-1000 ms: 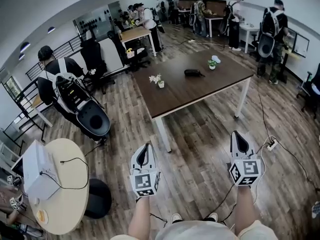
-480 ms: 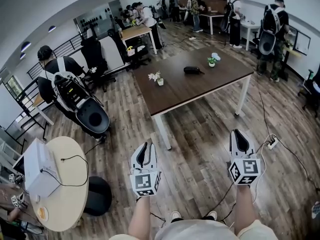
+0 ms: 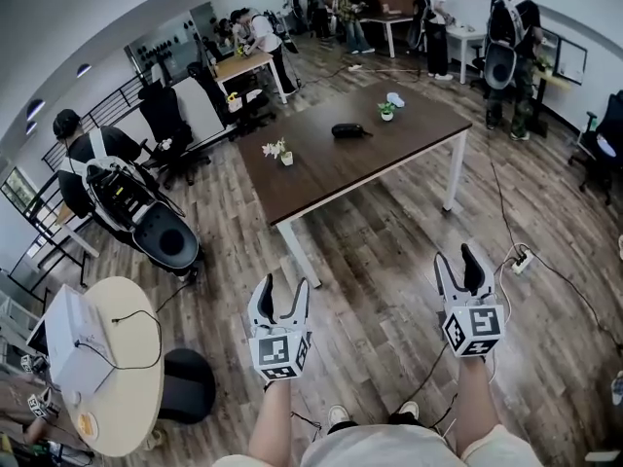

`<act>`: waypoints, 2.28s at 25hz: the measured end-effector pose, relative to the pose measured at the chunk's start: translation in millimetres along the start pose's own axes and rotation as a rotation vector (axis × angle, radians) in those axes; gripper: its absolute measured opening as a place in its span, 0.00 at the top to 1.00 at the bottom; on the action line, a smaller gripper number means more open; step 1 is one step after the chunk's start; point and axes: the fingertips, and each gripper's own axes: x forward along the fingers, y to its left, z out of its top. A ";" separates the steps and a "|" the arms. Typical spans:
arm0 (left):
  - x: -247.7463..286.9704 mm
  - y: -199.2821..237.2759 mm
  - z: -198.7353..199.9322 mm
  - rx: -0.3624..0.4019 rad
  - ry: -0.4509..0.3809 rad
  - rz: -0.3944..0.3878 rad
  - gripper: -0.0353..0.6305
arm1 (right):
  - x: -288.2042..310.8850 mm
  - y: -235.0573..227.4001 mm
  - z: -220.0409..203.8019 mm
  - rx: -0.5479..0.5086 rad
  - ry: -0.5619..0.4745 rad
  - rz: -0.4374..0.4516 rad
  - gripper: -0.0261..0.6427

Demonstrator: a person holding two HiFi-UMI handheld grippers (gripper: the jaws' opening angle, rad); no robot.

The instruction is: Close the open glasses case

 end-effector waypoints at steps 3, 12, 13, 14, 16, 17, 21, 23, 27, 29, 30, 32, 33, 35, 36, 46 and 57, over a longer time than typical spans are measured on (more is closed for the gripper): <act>6.2 -31.4 -0.4 -0.001 0.011 -0.024 0.53 | -15.4 -29.8 -3.2 0.007 0.009 -0.013 0.62; 30.2 -125.9 -4.1 -0.015 0.040 -0.061 0.53 | -57.8 -128.1 -21.8 0.058 0.035 -0.058 0.63; 31.0 -133.0 -3.7 -0.016 0.042 -0.060 0.53 | -61.4 -136.6 -24.0 0.063 0.039 -0.061 0.63; 31.6 -139.2 -2.9 -0.017 0.043 -0.057 0.53 | -64.1 -144.4 -25.2 0.067 0.041 -0.064 0.63; 33.3 -148.8 -0.7 -0.013 0.045 -0.053 0.53 | -66.6 -157.6 -24.5 0.073 0.039 -0.071 0.63; 34.6 -152.0 0.1 -0.011 0.046 -0.052 0.53 | -66.6 -162.5 -23.5 0.077 0.036 -0.074 0.63; 44.7 -156.7 -3.8 -0.018 0.047 -0.049 0.53 | -60.5 -172.8 -25.5 0.084 0.031 -0.076 0.63; 52.5 -155.8 -5.9 -0.019 0.044 -0.047 0.53 | -53.6 -175.3 -27.4 0.079 0.033 -0.075 0.63; 72.2 -149.9 -11.8 -0.035 0.037 -0.043 0.53 | -34.4 -179.2 -29.9 0.068 0.038 -0.072 0.63; 83.1 -141.9 -16.7 -0.044 0.035 -0.040 0.53 | -20.5 -177.4 -32.0 0.058 0.042 -0.069 0.63; 89.7 -136.4 -18.9 -0.050 0.032 -0.038 0.53 | -11.7 -175.5 -32.1 0.052 0.042 -0.066 0.63; 106.5 -123.1 -22.4 -0.064 0.024 -0.034 0.53 | 10.3 -170.7 -30.2 0.037 0.040 -0.058 0.63; 116.1 -115.1 -24.2 -0.070 0.021 -0.032 0.53 | 23.6 -167.4 -29.4 0.029 0.040 -0.053 0.63; 136.7 -96.3 -28.3 -0.079 0.014 -0.026 0.53 | 54.4 -159.1 -28.9 0.016 0.042 -0.042 0.63; 147.5 -85.9 -30.3 -0.079 0.011 -0.022 0.53 | 71.3 -154.5 -29.0 0.010 0.043 -0.036 0.63; 248.5 12.4 -48.9 -0.050 0.030 0.007 0.53 | 225.7 -109.2 -44.6 -0.011 0.083 0.023 0.62; 321.6 74.5 -72.6 -0.076 0.052 0.002 0.53 | 323.5 -70.7 -72.5 -0.011 0.128 0.058 0.62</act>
